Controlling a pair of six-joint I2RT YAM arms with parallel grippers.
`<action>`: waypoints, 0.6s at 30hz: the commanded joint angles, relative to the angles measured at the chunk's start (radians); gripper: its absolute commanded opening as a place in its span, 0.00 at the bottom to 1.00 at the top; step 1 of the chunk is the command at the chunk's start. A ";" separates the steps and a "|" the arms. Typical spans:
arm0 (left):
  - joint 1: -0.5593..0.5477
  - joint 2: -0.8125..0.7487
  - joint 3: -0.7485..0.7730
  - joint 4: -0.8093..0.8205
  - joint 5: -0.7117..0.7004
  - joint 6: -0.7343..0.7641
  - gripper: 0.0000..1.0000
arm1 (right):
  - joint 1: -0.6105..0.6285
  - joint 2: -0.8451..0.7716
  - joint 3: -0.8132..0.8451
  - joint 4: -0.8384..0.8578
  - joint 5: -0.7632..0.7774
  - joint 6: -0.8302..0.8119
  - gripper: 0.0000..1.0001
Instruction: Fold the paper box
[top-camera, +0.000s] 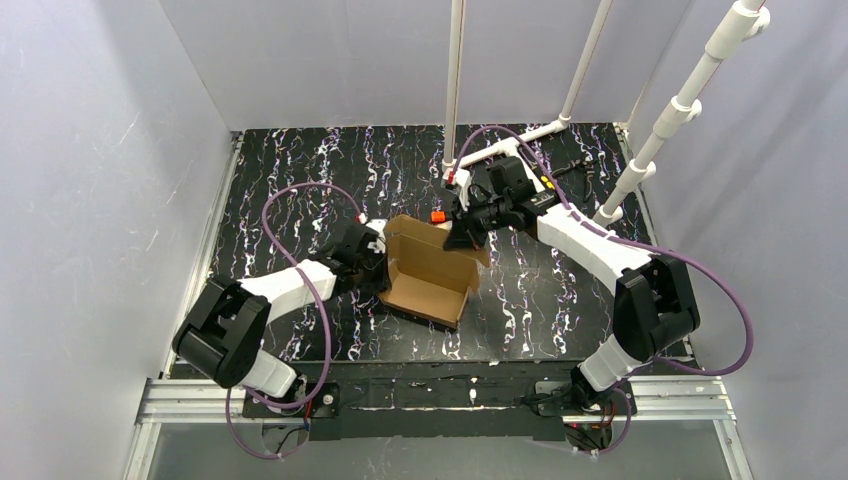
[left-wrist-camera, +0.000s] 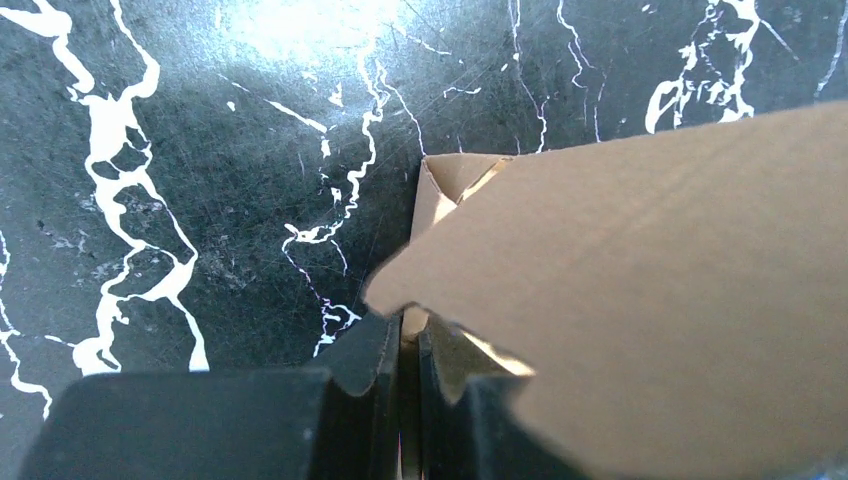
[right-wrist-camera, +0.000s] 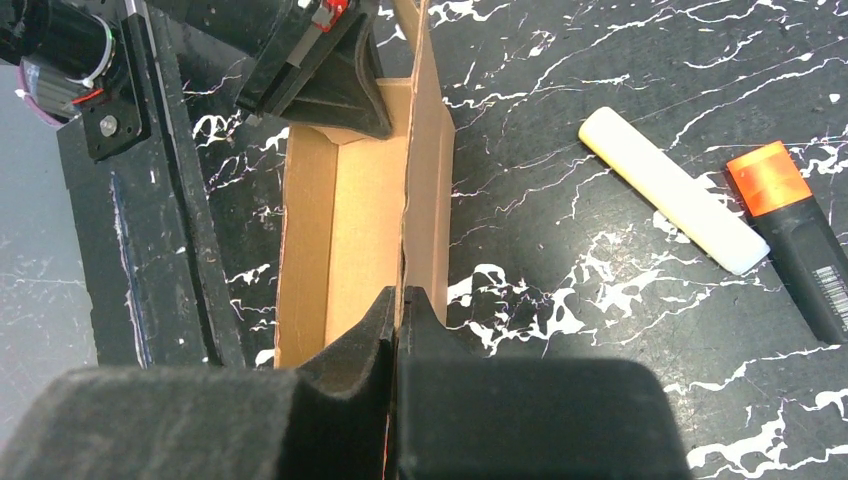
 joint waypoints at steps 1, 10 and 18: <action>-0.073 -0.042 0.041 -0.125 -0.262 0.012 0.00 | 0.003 -0.032 0.017 -0.002 -0.027 -0.010 0.03; -0.173 -0.013 0.117 -0.208 -0.438 0.006 0.19 | 0.014 -0.024 0.024 -0.018 -0.035 -0.028 0.04; -0.172 -0.090 0.097 -0.227 -0.400 -0.033 0.40 | 0.014 -0.022 0.023 -0.018 -0.040 -0.030 0.04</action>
